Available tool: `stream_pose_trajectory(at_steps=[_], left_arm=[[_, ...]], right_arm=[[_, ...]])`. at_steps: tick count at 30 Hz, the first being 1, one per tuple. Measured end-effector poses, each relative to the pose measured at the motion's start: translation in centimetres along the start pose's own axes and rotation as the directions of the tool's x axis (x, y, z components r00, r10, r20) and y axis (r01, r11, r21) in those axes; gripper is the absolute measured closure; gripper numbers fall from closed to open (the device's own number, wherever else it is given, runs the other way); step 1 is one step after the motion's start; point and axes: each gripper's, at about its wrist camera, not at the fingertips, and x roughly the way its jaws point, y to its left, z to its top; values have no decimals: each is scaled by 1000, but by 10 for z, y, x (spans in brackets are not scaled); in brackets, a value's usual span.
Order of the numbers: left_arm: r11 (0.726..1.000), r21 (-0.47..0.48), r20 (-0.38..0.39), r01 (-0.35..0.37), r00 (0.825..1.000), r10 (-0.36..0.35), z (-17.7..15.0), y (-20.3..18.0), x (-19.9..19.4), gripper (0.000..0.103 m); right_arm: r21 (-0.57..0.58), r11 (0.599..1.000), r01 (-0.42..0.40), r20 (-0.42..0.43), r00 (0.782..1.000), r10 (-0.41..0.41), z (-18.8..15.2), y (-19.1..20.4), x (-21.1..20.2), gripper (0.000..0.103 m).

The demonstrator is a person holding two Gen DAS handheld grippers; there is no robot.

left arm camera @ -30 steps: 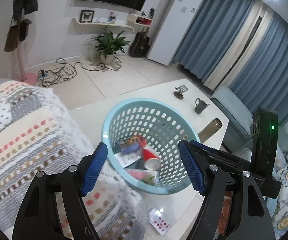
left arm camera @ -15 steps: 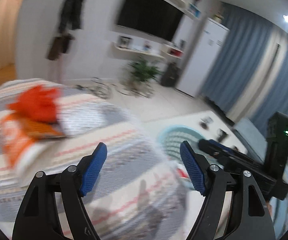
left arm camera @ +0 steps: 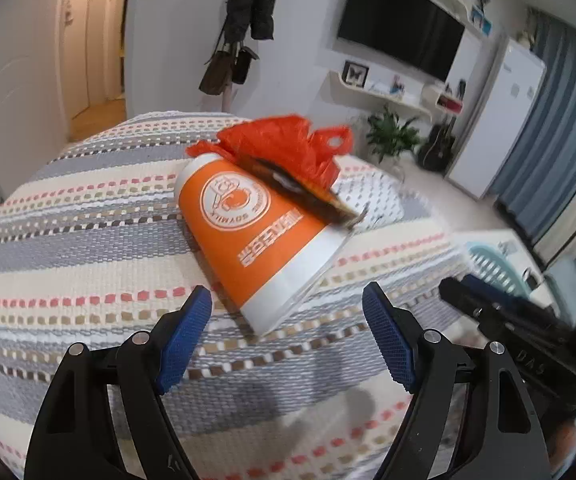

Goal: Collect trash
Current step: 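Move both tools back to the bedspread toward the orange cup and red bag, then grasp the orange paper cup with the left tool while the right tool grasps the red plastic bag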

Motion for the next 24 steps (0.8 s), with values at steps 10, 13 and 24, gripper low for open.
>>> stream_pose_trajectory(at_steps=[10, 13, 24], left_arm=[[999, 11, -36, -49, 998, 50, -2, 20, 12, 67], [998, 17, -26, -55, 998, 56, -6, 32, 4, 76], [1000, -13, -49, -14, 999, 13, -38, 81, -49, 93]], right_arm=[[-11, 1000, 2, -28, 1000, -3, 2, 1, 6, 57], [-26, 1000, 12, -29, 999, -12, 1, 4, 8, 57], [-79, 997, 21, -22, 999, -23, 1, 23, 6, 57]])
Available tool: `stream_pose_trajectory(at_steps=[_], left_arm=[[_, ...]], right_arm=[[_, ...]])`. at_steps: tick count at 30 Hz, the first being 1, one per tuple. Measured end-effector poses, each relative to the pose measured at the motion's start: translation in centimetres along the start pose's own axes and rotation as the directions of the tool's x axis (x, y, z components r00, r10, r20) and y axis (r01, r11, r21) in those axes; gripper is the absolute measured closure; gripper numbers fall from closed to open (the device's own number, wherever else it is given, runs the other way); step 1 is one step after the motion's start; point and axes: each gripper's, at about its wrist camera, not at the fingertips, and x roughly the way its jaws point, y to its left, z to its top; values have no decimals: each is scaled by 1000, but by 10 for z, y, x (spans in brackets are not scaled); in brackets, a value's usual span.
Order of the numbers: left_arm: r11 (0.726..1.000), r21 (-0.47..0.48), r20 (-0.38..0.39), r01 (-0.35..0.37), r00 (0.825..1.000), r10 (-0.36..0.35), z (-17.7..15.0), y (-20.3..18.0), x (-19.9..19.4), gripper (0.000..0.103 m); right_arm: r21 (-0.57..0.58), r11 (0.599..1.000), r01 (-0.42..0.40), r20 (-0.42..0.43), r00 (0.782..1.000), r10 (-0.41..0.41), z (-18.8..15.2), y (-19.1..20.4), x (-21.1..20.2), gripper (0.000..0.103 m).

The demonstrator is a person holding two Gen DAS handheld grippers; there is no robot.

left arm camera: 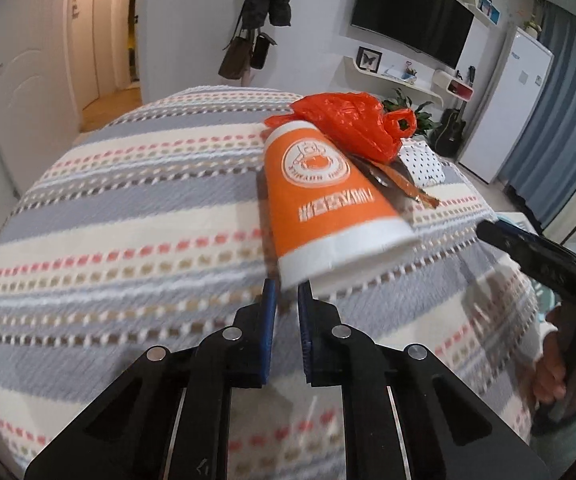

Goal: Collect trash
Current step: 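Grasp the orange paper cup with the left tool while the right tool grasps the red plastic bag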

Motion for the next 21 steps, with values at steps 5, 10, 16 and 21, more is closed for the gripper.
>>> stream_pose_trajectory(at_steps=[5, 10, 16, 21], left_arm=[[995, -13, -8, 94, 996, -94, -14, 3, -18, 53], [980, -86, 83, 178, 982, -171, 7, 6, -27, 30], [950, -218, 45, 224, 975, -219, 42, 4, 20, 23], [942, -267, -13, 202, 977, -213, 50, -1, 57, 23]], right_arm=[[-16, 999, -36, -6, 999, 36, 4, 12, 0, 57], [-37, 998, -45, 2, 999, 45, 12, 23, 1, 57], [-72, 995, -69, 3, 998, 70, 30, 31, 3, 52], [-103, 993, -63, 12, 998, 65, 43, 34, 4, 48]])
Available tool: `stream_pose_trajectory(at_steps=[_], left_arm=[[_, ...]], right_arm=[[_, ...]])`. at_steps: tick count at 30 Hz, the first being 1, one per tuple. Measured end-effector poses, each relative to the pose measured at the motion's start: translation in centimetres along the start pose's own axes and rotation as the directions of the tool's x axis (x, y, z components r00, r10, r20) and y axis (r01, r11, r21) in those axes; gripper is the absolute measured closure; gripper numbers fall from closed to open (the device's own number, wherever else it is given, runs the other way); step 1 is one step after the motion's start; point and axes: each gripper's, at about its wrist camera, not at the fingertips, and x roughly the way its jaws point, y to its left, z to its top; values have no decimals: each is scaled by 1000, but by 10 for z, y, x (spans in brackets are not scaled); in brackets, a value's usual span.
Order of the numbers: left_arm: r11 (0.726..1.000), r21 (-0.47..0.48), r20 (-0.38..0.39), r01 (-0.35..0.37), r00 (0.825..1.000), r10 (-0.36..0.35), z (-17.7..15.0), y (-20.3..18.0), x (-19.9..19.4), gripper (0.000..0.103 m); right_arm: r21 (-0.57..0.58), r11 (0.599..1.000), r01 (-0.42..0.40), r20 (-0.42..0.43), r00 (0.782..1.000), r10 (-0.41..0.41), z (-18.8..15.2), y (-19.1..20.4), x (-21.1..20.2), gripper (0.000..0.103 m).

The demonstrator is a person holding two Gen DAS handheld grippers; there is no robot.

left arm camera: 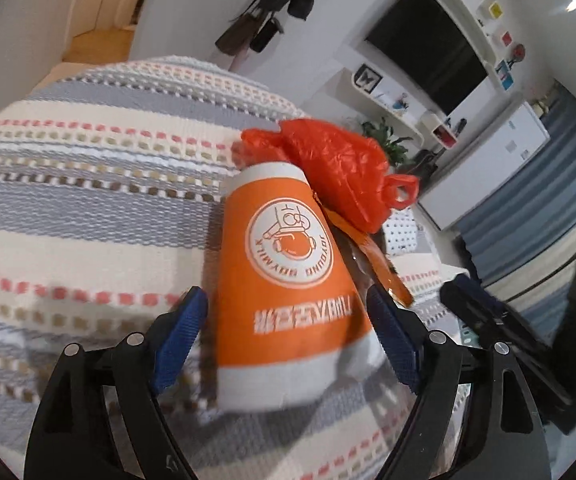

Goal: Collect trash
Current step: 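Grasp the orange paper cup with the left tool while the right tool grasps the red plastic bag, then carry the orange cup and red bag over the basket and open both tools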

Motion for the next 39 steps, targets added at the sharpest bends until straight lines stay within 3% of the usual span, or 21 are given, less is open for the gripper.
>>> stream_pose_trajectory(at_steps=[3, 4, 9, 13, 20, 21, 23, 25, 28, 33, 39], left_arm=[[999, 29, 11, -32, 999, 31, 4, -8, 8, 25], [999, 30, 13, -42, 999, 42, 5, -10, 11, 32], [999, 25, 26, -46, 999, 46, 8, -10, 12, 34], [999, 16, 55, -41, 998, 40, 8, 0, -5, 35], [999, 15, 110, -48, 993, 46, 9, 16, -42, 35], [999, 16, 115, -49, 992, 46, 9, 18, -46, 35], [999, 16, 124, -52, 991, 49, 9, 20, -52, 35], [999, 13, 129, -47, 991, 45, 9, 21, -55, 35], [999, 18, 137, -41, 990, 38, 9, 18, -58, 35], [997, 67, 169, -22, 986, 10, 9, -5, -69, 35], [988, 155, 200, 18, 978, -50, 19, -52, -77, 35]], right_arm=[[6, 1000, -7, 2, 1000, 7, 13, -3, 4, 43], [6, 1000, -12, 1, 1000, 12, 16, -4, 6, 39], [13, 999, -38, -4, 999, 38, 44, 1, 25, 27], [9, 997, -72, -25, 997, 72, 63, 10, 46, 23], [-3, 999, -52, -119, 992, 51, 71, 28, 99, 22], [-2, 998, -57, -133, 990, 56, 70, 28, 104, 23], [-9, 999, -42, -151, 988, 41, 67, 33, 110, 35], [-42, 999, -29, -159, 987, 22, 64, 40, 113, 55], [-69, 997, -24, -130, 991, 15, 64, 46, 102, 72], [-55, 998, -17, -50, 999, 15, 68, 44, 68, 78], [16, 1000, 18, 82, 996, -19, 70, 10, 0, 78]])
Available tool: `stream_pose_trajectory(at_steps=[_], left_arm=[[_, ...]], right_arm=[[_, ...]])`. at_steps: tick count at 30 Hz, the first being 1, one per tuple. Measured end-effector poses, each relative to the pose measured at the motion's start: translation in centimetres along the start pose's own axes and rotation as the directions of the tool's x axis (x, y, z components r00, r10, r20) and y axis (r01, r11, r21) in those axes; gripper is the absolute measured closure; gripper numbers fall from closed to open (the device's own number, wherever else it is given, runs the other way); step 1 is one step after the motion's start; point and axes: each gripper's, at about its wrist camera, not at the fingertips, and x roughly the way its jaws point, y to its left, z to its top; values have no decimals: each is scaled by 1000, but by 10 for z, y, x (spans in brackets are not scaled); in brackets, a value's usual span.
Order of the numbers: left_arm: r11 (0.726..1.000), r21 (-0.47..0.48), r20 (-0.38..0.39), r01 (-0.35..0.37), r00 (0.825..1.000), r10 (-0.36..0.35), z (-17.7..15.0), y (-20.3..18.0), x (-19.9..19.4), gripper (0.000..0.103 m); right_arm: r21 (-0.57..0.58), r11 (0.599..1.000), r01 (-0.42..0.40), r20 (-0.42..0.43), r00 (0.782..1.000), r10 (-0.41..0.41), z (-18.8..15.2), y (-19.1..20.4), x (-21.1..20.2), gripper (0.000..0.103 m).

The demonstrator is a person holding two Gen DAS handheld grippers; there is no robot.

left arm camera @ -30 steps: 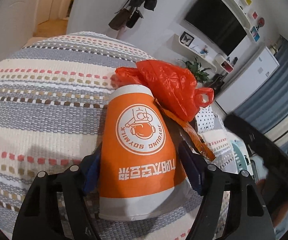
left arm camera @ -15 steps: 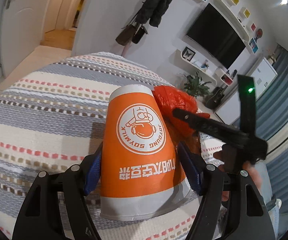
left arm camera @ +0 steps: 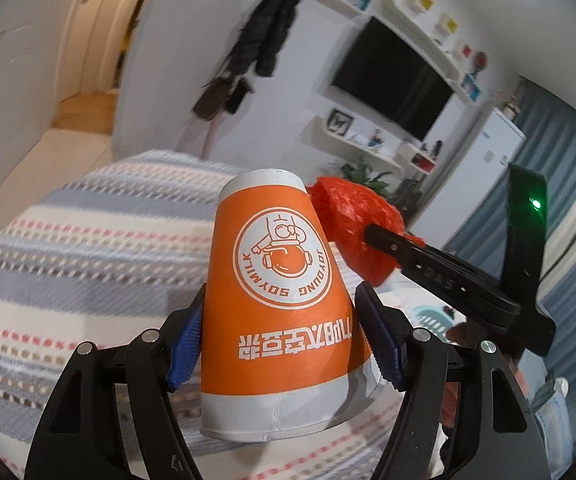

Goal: Collect trash
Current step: 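Carry the orange cup and red bag over the basket and open both tools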

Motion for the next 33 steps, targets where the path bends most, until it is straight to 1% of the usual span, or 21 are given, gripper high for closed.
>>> stream_pose_trajectory(at_steps=[3, 5, 8, 11, 12, 16, 17, 20, 22, 23, 26, 29, 31, 33], left_arm=[[998, 45, 8, 35, 999, -36, 6, -29, 3, 35], [996, 70, 8, 58, 998, -59, 7, -46, 7, 34], [988, 119, -3, 100, 995, -100, 9, -79, 18, 34], [975, 166, -21, 146, 989, -144, 7, -116, 32, 34], [972, 174, -27, 158, 987, -156, 4, -123, 36, 34], [947, 220, -72, 234, 972, -224, -5, -170, 60, 34], [941, 231, -85, 246, 969, -232, -8, -180, 67, 34], [927, 272, -136, 259, 964, -229, -23, -212, 91, 34], [917, 280, -175, 285, 954, -243, -33, -228, 108, 34], [911, 283, -198, 300, 948, -250, -39, -236, 117, 34], [896, 298, -263, 329, 931, -254, -56, -255, 145, 34], [883, 311, -320, 352, 914, -251, -77, -271, 167, 34], [874, 320, -353, 365, 902, -247, -90, -280, 180, 33], [870, 329, -373, 368, 897, -238, -100, -286, 188, 33]], right_arm=[[46, 998, 41, 58, 997, -43, 0, -26, -34, 78], [82, 993, 83, 97, 991, -90, -5, -46, -58, 78], [145, 977, 154, 142, 974, -174, -20, -80, -92, 78], [202, 957, 210, 159, 957, -243, -34, -114, -119, 78], [215, 952, 219, 160, 954, -255, -37, -123, -124, 78], [290, 920, 262, 154, 937, -315, -57, -167, -149, 78], [318, 906, 280, 146, 929, -339, -65, -182, -156, 78], [376, 877, 299, 117, 923, -366, -86, -214, -166, 78], [414, 851, 322, 83, 918, -388, -99, -235, -166, 78], [444, 832, 332, 55, 917, -395, -110, -251, -166, 78], [499, 797, 342, -9, 921, -390, -134, -283, -162, 78], [537, 754, 379, -89, 914, -396, -157, -307, -152, 78], [554, 734, 393, -126, 911, -392, -170, -317, -146, 76], [570, 715, 406, -162, 908, -387, -182, -326, -140, 75]])
